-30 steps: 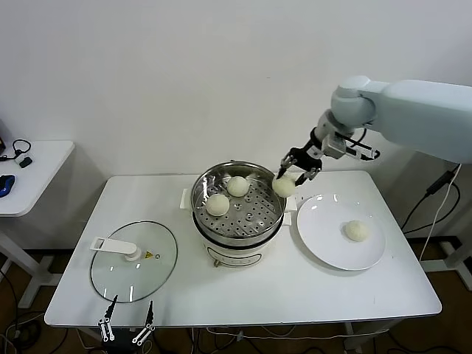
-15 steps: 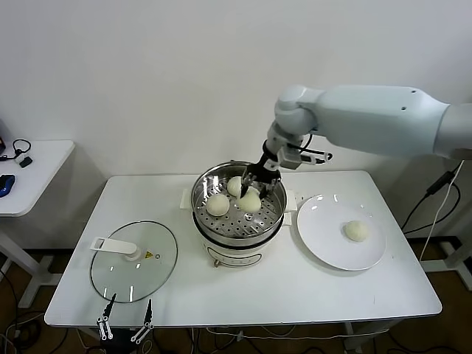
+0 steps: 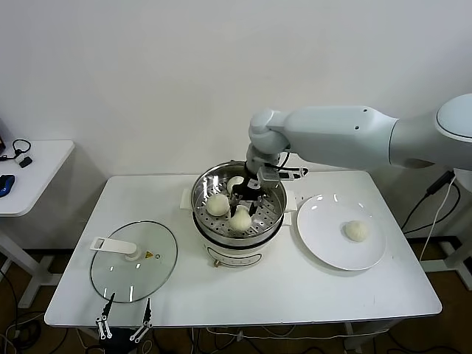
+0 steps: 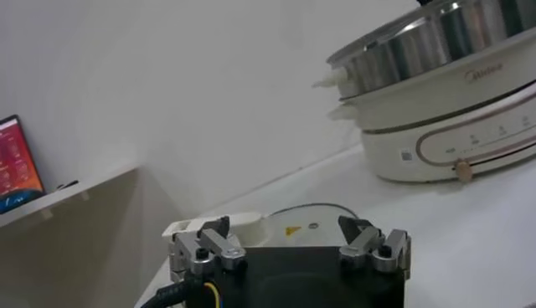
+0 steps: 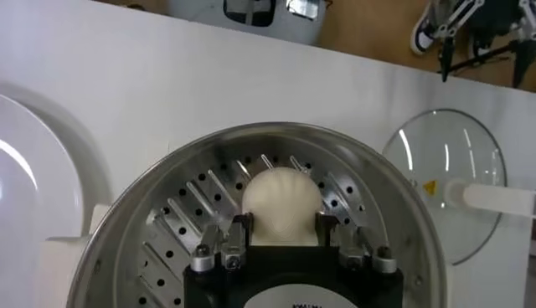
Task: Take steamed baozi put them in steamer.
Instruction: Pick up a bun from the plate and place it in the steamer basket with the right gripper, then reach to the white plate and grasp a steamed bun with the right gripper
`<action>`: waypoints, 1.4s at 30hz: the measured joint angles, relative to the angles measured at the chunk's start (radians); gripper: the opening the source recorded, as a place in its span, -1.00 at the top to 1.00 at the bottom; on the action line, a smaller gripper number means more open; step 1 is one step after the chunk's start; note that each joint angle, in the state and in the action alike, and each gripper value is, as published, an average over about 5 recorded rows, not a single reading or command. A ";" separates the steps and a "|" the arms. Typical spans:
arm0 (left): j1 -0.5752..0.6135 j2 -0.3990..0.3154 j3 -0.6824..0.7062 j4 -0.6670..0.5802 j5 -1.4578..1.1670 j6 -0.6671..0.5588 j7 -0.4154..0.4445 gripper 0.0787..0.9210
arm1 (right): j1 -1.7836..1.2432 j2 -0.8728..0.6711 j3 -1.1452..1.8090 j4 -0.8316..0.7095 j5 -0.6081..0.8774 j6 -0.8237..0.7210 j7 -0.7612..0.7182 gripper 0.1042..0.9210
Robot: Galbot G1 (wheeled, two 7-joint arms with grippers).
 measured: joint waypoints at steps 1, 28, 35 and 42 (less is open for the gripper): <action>-0.001 0.000 0.000 0.001 -0.001 0.000 0.000 -0.77 | -0.005 0.003 0.000 -0.003 -0.002 0.000 -0.001 -0.03; -0.007 0.000 -0.006 0.010 -0.008 -0.001 0.000 -0.77 | -0.038 0.033 -0.009 -0.060 0.027 0.023 -0.013 -0.75; -0.004 0.000 -0.004 0.007 -0.006 -0.002 0.000 -0.77 | 0.036 0.006 -0.088 -0.061 0.145 0.023 -0.053 -0.76; -0.001 0.000 -0.001 0.003 -0.003 -0.003 0.000 -0.77 | 0.158 -0.019 -0.230 -0.053 0.342 -0.021 -0.117 -0.76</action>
